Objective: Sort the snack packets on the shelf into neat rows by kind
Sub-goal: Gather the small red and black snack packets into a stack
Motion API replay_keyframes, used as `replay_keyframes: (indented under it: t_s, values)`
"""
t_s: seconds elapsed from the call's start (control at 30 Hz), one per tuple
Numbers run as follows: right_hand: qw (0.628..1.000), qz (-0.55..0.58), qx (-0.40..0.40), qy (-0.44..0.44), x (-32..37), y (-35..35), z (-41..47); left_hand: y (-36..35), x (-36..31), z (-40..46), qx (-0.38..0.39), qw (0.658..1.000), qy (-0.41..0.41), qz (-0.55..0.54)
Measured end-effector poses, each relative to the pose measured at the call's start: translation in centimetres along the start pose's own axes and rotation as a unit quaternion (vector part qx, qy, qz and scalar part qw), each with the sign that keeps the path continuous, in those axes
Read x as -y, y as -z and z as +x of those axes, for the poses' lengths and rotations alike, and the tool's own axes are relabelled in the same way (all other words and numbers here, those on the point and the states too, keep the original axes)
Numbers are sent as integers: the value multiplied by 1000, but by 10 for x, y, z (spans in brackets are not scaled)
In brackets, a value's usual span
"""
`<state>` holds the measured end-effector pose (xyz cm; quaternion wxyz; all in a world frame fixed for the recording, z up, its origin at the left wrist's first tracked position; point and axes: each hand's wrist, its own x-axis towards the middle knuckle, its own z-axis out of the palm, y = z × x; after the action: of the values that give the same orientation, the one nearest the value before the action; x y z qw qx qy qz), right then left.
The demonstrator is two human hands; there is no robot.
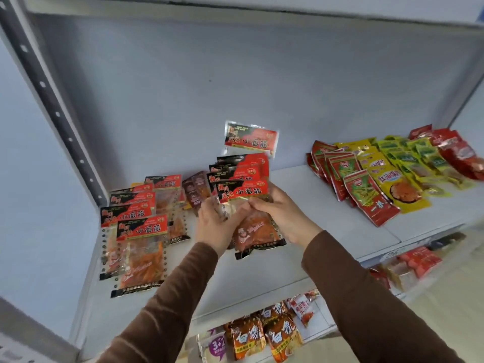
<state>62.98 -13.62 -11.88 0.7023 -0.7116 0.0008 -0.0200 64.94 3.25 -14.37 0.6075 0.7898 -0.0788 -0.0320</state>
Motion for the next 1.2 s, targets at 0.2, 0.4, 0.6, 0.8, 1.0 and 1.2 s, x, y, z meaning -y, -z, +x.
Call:
replay_keyframes:
  t_s: [0.2, 0.4, 0.6, 0.8, 1.0, 1.2]
  values:
    - [997, -30, -17, -68, 5, 110, 26, -95, -19, 32, 80, 945, 54, -312]
    - [988, -96, -20, -124, -18, 211, 64, -209, -32, 66, 29, 931, 124, -342]
    - [982, -142, -10, -122, -26, 261, 92, -256, -41, 97, 4, 963, 91, -254]
    - [984, -138, -7, -114, -57, 267, 88, -273, -38, 96, 18, 978, 108, -176]
    - [981, -188, -50, -17, -65, 268, 91, -295, -43, 109, -9, 982, 102, -157]
    - [918, -378, -97, 67, -60, 269, 82, -290, -36, 109, 3, 981, 99, -167]
